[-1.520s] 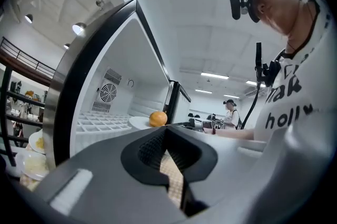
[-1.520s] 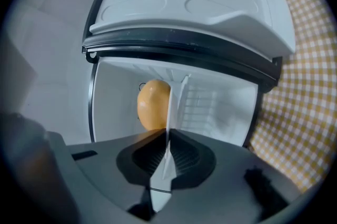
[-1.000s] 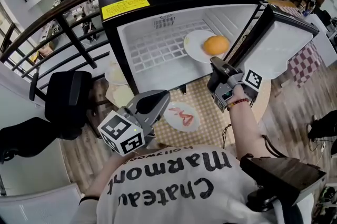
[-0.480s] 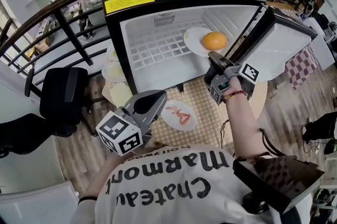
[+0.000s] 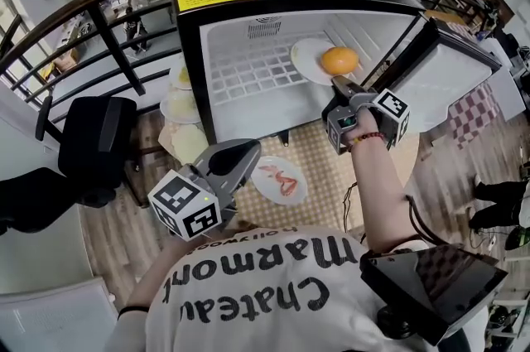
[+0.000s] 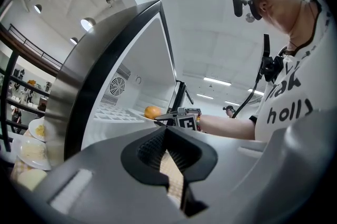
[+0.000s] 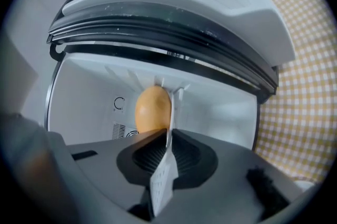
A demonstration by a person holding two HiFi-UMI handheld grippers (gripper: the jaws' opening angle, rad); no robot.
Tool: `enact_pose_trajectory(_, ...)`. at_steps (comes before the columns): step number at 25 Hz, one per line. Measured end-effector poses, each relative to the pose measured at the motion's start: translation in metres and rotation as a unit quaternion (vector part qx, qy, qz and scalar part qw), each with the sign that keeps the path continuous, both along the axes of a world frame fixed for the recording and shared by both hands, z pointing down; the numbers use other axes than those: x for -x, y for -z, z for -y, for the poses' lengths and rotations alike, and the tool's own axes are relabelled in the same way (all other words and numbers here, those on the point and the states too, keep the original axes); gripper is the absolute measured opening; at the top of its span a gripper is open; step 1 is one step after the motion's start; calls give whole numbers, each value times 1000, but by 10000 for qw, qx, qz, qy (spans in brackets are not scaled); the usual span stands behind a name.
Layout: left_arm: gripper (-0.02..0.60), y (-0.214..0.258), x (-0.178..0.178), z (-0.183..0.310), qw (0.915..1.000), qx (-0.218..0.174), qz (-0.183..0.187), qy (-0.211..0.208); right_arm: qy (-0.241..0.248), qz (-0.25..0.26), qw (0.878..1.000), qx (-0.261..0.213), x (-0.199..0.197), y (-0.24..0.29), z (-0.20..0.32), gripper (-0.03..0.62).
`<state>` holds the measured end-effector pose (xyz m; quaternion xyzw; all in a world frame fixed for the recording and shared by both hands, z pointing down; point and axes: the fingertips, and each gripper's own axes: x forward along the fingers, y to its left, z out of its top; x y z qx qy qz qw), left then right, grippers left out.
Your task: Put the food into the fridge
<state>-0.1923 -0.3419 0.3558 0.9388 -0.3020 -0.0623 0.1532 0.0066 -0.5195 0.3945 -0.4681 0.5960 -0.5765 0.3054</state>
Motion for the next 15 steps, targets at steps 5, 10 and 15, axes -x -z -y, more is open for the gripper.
enact_pose_trajectory(5, 3, -2, 2, -1, 10000, 19, -34, 39, -126, -222, 9996, 106, -1, -1, 4, 31)
enact_pose_trajectory(10, 3, -3, 5, -1, 10000, 40, -54, 44, -158, -308, 9993, 123, 1, -1, 9, 31)
enact_pose_trajectory(15, 3, -3, 9, -2, 10000, 23, -63, 47, -177, -446, 9988, 111, 4, 0, 13, 32)
